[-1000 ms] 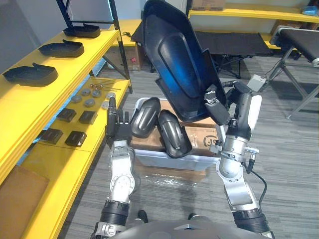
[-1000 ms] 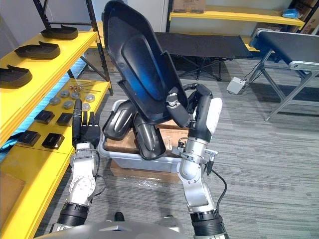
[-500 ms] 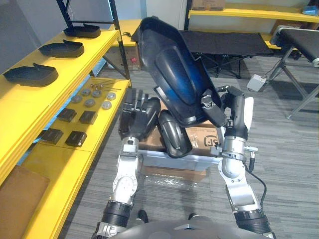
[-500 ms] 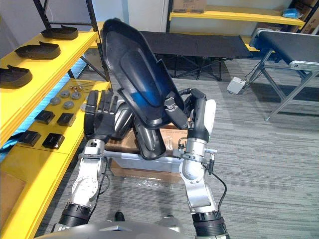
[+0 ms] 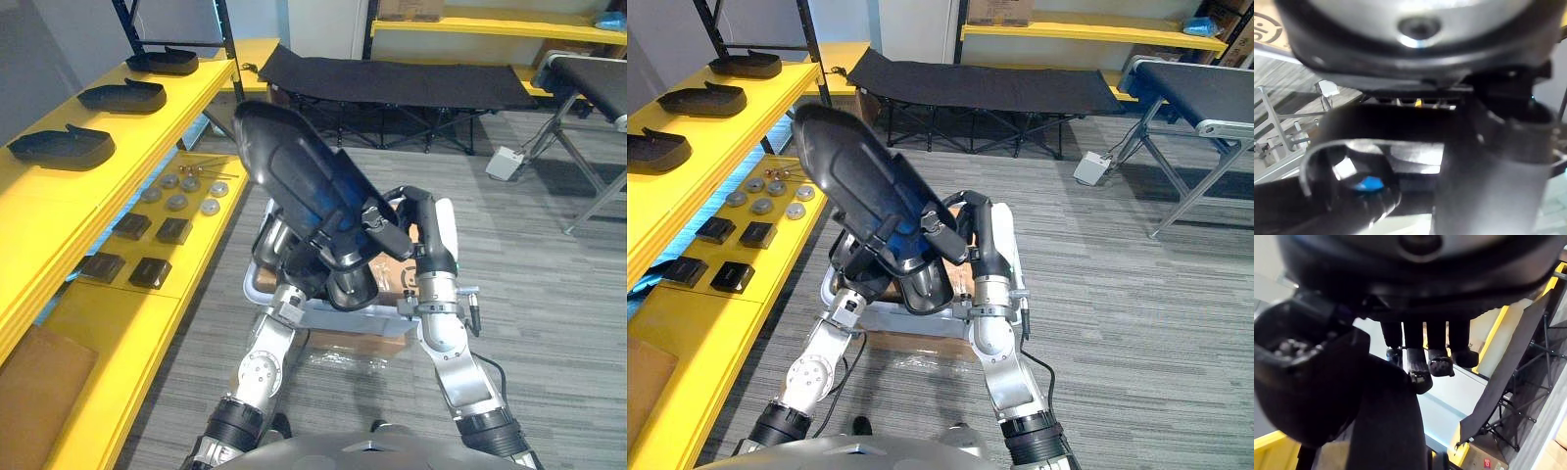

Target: Walk over and take three plastic housings, then place them on the shelf

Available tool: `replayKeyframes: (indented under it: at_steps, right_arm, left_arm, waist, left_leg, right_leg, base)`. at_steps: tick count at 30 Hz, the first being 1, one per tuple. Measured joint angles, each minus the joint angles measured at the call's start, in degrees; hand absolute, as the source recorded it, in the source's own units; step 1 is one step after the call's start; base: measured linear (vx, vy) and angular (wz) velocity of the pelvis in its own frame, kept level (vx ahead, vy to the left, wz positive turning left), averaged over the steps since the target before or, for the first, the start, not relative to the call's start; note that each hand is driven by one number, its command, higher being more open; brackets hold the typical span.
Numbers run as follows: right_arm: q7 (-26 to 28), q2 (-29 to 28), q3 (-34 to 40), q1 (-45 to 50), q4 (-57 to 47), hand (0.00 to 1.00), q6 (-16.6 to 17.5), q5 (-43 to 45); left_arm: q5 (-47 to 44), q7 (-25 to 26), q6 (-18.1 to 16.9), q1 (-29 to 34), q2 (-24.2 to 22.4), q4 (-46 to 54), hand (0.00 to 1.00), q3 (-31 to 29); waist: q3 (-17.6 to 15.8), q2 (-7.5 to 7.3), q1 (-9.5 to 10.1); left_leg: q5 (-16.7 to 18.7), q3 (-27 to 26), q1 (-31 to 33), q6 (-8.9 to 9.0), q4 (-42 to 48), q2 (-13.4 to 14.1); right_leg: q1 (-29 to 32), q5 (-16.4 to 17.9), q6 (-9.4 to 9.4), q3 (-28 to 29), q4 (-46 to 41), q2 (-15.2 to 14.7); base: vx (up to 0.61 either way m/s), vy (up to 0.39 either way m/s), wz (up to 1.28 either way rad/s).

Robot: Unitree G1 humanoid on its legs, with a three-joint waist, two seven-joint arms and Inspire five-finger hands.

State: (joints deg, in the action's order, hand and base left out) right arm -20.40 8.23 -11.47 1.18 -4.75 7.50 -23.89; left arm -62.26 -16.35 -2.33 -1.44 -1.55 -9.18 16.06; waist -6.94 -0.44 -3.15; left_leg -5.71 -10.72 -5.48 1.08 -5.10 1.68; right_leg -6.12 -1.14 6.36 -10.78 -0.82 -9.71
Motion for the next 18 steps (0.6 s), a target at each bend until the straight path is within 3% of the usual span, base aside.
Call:
replayKeyframes:
  at_steps: [7,8,18]
  right_arm:
    - [1.7,0.0,-0.5,0.0,0.0,0.0,0.0,0.1]
    - [2.3,0.0,-0.7,0.1,0.0,0.0,-0.1,0.1]
    - [3.7,0.0,-3.2,1.1,0.0,0.0,-1.0,0.1]
  left_arm:
    - [4.5,1.4,-1.2,0.0,0.8,0.2,1.0,0.2]
    - [4.5,2.8,-1.8,0.0,1.1,0.4,0.0,0.6]
    - [11.2,15.8,-5.2,0.0,1.6,5.0,0.0,1.0]
  waist:
    - [0.0,0.02,-0.07]
    - [0.0,0.02,-0.07]
    - [0.1,-0.03,-0.01]
  left_leg:
    - [0.0,0.0,0.0,0.02,0.0,0.0]
    - [0.1,0.0,0.1,0.09,0.0,0.0]
    - [0.2,0.0,0.2,0.22,0.0,0.0]
  right_leg:
    - [0.0,0.1,-0.13,0.0,0.0,0.0]
    - [0.0,0.2,-0.32,0.0,0.1,0.0]
    - [0.0,0.2,-0.3,0.0,0.5,0.1]
  base:
    - [0.0,0.0,0.0]
    - [0.0,0.0,0.0]
    - [0.0,0.0,0.0]
